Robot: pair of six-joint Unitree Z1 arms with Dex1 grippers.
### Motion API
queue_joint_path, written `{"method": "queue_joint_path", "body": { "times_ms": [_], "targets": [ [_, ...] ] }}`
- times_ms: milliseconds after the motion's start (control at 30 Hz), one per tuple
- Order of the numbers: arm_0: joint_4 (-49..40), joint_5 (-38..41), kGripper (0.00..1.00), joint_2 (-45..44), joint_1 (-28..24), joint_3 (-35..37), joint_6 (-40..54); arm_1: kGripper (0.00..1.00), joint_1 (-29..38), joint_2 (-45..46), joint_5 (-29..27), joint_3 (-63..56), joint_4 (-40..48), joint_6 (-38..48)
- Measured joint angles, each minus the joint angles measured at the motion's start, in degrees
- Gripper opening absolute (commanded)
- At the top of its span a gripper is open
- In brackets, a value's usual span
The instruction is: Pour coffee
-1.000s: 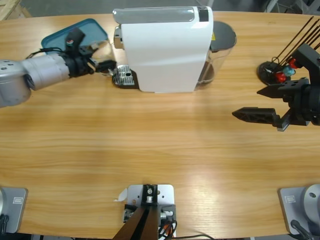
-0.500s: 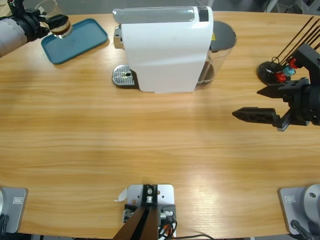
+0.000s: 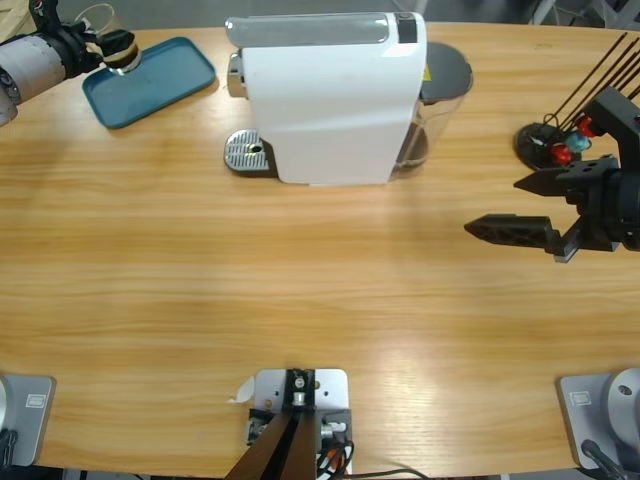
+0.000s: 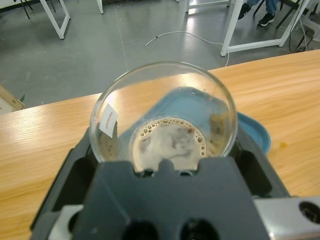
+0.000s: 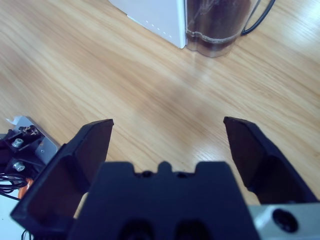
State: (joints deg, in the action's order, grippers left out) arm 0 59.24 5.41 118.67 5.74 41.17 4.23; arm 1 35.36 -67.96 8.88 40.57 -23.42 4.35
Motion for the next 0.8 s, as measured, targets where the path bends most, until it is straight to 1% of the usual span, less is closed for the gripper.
{"method": "queue_joint_path", "body": {
  "times_ms": [33, 67, 233, 500, 633, 667, 700, 733, 800],
  "targets": [
    [-0.29, 0.0, 0.304, 0.0, 0.0, 0.0, 0.0, 1.0, 0.0, 0.0, 0.0, 0.0, 0.0, 0.0],
    [-0.67, 0.01, 0.333, 0.0, -0.01, 0.04, 0.0, 1.0, 0.0, 0.0, 0.0, 0.0, 0.0, 0.0],
    [-2.74, 0.1, 0.333, 0.0, -0.03, 0.33, 0.0, 1.0, 0.0, 0.0, 0.0, 0.0, 0.01, 0.0],
    [-11.45, 0.35, 0.33, -0.25, -0.04, 0.56, -0.71, 1.0, 0.0, 0.0, 0.0, 0.0, 0.08, 0.0],
    [-15.69, 0.46, 0.332, -0.48, -0.16, 2.98, -1.12, 1.0, 0.0, 0.01, 0.0, 0.0, 0.14, 0.0],
    [-17.49, 0.48, 0.395, -0.69, -0.19, 3.81, -1.38, 1.0, 0.0, 0.01, 0.0, 0.0, 0.18, 0.0],
    [-18.9, 0.49, 0.594, -0.88, -0.21, 4.54, -1.56, 1.0, 0.0, 0.01, 0.0, 0.0, 0.19, 0.0],
    [-19.72, 0.49, 0.71, -0.91, -0.22, 5.04, -1.65, 1.0, 0.0, 0.01, 0.0, 0.0, 0.2, 0.0],
    [-20.37, 0.49, 0.812, -0.92, -0.22, 5.51, -1.67, 1.0, 0.0, 0.02, 0.0, 0.0, 0.25, 0.0]
  ]
}}
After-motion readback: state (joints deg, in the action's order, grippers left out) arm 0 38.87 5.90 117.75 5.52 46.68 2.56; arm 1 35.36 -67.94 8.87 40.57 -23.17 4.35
